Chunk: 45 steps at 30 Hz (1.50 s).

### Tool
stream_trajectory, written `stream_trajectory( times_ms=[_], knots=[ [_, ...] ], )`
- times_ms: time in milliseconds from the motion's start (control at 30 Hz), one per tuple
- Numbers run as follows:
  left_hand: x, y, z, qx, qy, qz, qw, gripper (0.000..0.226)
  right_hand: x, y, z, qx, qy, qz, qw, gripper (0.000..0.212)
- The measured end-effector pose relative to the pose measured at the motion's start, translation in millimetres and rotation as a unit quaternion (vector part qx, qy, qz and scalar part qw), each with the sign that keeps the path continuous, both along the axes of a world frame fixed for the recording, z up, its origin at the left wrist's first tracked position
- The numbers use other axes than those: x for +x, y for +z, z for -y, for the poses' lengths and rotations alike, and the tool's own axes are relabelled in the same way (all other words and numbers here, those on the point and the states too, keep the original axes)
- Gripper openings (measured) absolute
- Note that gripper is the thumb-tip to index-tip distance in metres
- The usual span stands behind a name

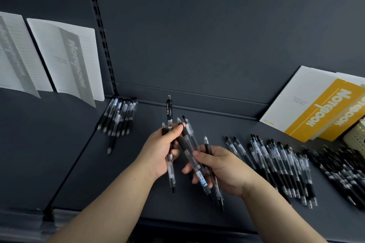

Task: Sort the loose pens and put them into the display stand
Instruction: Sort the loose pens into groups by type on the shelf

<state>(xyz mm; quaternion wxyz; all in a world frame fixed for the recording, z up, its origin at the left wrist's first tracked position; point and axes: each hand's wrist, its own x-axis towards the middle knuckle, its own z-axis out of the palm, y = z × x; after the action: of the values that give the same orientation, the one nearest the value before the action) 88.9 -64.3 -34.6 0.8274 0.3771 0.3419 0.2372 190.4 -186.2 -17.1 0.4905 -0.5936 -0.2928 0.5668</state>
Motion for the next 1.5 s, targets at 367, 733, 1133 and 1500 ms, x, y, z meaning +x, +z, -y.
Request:
stream_trajectory(
  times_ms=[367,733,1133,1500],
  knots=[
    [-3.7,2.1,-7.3,-0.194,0.029,0.051,0.979,0.011,-0.5,-0.1,1.4,0.076,-0.102,0.049,0.991,0.019],
    [9.1,21.8,22.6,-0.212,0.079,0.074,0.971,0.017,-18.5,5.0,-17.3,0.204,-0.133,0.014,0.970,0.063],
    [2.1,20.1,29.6,0.015,0.109,-0.043,0.993,0.006,4.1,11.3,-22.5,0.067,-0.280,0.145,0.946,0.021],
    [0.4,34.5,33.6,0.233,-0.107,-0.042,0.966,0.018,3.6,27.2,-10.1,-0.047,-0.029,0.259,0.964,0.009]
  ],
)
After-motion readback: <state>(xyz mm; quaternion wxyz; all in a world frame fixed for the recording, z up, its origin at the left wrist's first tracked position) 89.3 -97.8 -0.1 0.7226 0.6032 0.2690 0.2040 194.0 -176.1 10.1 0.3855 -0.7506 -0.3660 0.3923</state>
